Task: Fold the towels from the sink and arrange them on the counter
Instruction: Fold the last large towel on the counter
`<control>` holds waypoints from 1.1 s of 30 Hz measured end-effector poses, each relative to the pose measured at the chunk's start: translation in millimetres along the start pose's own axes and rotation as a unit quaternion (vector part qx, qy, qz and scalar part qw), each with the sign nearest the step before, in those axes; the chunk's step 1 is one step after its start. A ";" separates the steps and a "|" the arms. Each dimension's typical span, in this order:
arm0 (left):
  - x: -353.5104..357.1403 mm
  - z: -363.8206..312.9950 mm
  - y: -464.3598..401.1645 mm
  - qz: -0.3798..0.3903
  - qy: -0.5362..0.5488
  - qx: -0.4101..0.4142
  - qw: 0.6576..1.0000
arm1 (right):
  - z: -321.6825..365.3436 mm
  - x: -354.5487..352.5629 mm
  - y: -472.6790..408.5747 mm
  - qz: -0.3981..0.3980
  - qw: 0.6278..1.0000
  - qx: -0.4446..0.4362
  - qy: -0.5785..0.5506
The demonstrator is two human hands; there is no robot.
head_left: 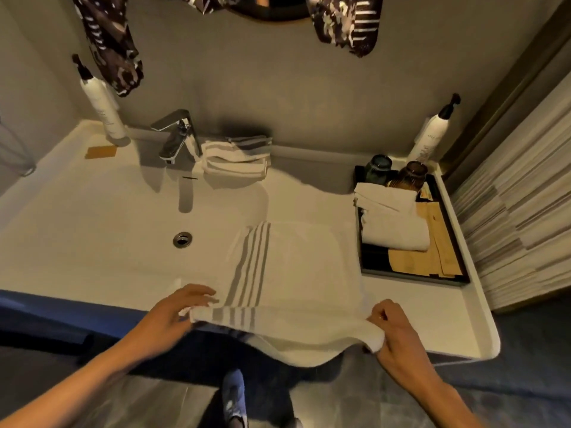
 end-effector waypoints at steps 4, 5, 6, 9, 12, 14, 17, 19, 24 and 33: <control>0.0 -2.2 -16.5 0.048 0.097 -0.080 0.991 | 8.0 10.5 4.4 0.028 0.978 0.133 -0.157; 1.3 0.3 -27.7 0.033 0.092 -0.090 0.991 | 16.4 12.4 -4.6 0.015 0.967 0.175 -0.185; 2.4 2.9 -43.0 0.008 0.082 -0.103 0.991 | 18.3 16.2 -17.9 -0.028 0.959 0.199 -0.201; -0.2 10.5 -97.4 -0.066 0.077 -0.130 0.986 | 26.6 14.5 -65.8 -0.128 0.925 0.274 -0.228; 2.6 19.7 -142.8 -0.097 0.042 -0.158 0.982 | 20.1 15.7 -96.9 -0.122 0.913 0.356 -0.160; 8.4 30.5 -159.7 -0.092 -0.018 -0.197 0.976 | 21.9 17.2 -103.4 -0.132 0.906 0.384 -0.117; 11.3 44.0 -157.4 -0.112 -0.030 -0.265 0.957 | 32.6 20.9 -92.2 -0.228 0.901 0.345 -0.131; 12.6 44.7 -148.4 -0.143 -0.043 -0.229 0.962 | 43.1 25.5 -84.9 -0.282 0.924 0.250 -0.059; 23.0 40.6 -170.0 0.055 -0.135 -0.042 0.988 | 31.5 39.5 -125.4 -0.054 0.973 0.002 0.224; -5.1 46.3 -203.6 -0.105 -0.070 -0.159 0.979 | 26.2 -10.9 -165.2 -0.076 0.947 0.080 0.302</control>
Point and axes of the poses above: each hand's wrist, its own y-axis away from the middle knuckle, its own x-axis out of the palm, z = x × y, the point moved 1 cm from there along -y, towards the middle knuckle, and after that the axes turned 6 degrees about x, right-handed, at the moved point
